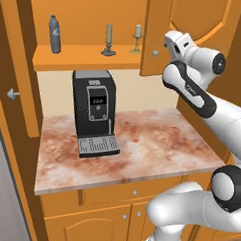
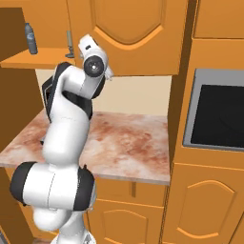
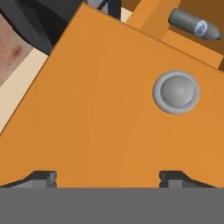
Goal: Pick the candle and candle from the dining table and place them in the open cabinet. Close the cabinet after placing the objects.
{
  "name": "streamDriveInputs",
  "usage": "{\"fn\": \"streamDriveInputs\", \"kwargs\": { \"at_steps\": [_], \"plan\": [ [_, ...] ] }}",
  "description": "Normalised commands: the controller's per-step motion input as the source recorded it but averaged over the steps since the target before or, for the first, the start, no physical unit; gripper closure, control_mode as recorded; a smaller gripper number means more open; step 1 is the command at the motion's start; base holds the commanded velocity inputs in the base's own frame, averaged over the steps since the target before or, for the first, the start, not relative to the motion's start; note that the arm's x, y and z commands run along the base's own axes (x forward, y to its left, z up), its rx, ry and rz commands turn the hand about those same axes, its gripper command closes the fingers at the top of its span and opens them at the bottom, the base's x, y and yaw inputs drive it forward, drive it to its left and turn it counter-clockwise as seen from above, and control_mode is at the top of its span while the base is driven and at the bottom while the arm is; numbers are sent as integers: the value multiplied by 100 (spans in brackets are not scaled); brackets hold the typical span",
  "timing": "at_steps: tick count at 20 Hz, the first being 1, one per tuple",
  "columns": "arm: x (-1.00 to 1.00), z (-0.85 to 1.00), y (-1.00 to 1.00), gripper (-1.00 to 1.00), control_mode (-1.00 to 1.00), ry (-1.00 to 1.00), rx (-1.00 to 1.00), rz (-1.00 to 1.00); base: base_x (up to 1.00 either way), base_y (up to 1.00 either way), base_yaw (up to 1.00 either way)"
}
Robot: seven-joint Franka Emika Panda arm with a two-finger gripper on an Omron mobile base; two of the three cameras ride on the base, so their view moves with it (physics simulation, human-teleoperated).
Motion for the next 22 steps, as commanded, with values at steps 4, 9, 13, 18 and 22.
{"fn": "streamDriveInputs", "kwargs": {
  "at_steps": [4, 9, 13, 18, 22],
  "plan": [
    [51, 0, 13, -100, -100, 4, -7, -6, 0, 0, 0],
    [38, 0, 2, -100, -100, 7, -8, -12, 0, 0, 0],
    [50, 0, 0, -100, -100, 12, -6, -13, 0, 0, 0],
    [51, -3, -6, -100, -100, 20, -1, -10, 0, 0, 0],
    [10, -12, -21, -100, -100, 10, 0, -8, 0, 0, 0]
  ]
}}
